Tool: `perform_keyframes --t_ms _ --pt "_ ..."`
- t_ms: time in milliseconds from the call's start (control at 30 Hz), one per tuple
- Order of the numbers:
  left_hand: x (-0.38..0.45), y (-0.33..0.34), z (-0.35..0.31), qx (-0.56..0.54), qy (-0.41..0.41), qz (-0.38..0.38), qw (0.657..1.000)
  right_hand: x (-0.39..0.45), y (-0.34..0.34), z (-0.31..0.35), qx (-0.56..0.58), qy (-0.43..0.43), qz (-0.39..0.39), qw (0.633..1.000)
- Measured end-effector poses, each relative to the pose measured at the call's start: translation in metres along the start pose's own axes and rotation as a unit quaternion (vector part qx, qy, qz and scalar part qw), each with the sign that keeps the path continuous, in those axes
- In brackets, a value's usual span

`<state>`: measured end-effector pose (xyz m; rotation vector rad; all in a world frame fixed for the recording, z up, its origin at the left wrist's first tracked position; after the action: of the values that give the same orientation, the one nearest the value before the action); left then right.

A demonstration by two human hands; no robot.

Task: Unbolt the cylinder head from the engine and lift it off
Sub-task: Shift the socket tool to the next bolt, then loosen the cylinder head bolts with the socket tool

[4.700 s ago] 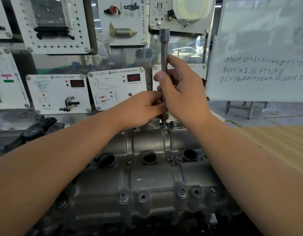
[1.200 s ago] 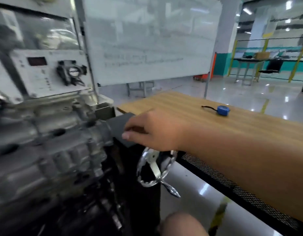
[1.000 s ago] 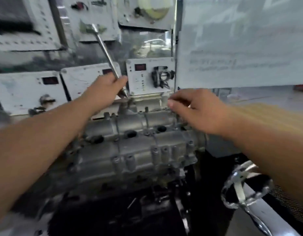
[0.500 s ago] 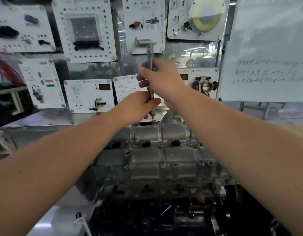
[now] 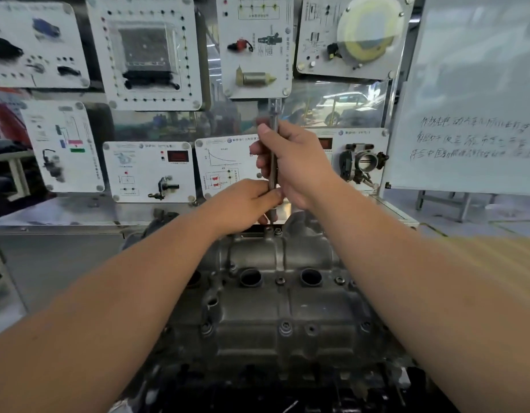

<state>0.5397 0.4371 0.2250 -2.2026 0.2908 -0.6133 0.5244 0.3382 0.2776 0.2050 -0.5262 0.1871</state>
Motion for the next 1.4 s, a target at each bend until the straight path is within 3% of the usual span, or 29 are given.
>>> perform_keyframes --t_ms 367,1400 --pt "0.001 0.009 -0.005 0.057 -0.007 0.040 0.998 -0.001 -0.010 -0.013 0.002 -0.006 0.004 1.000" --pt "-0.003 0.013 0.004 0.049 0.030 -0.072 0.996 -0.003 -0.011 -0.013 0.047 0.000 0.060 0.997"
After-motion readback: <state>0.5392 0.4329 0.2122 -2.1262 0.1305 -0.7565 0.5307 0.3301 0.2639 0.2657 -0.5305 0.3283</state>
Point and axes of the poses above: each hand's wrist, its own x-axis towards the middle knuckle, its own y-axis out of the palm, z = x × y, the point moved 6 cm from there along x, towards the middle knuckle, and after that the axes turned 2 degrees about z, right-handed, at the moved point
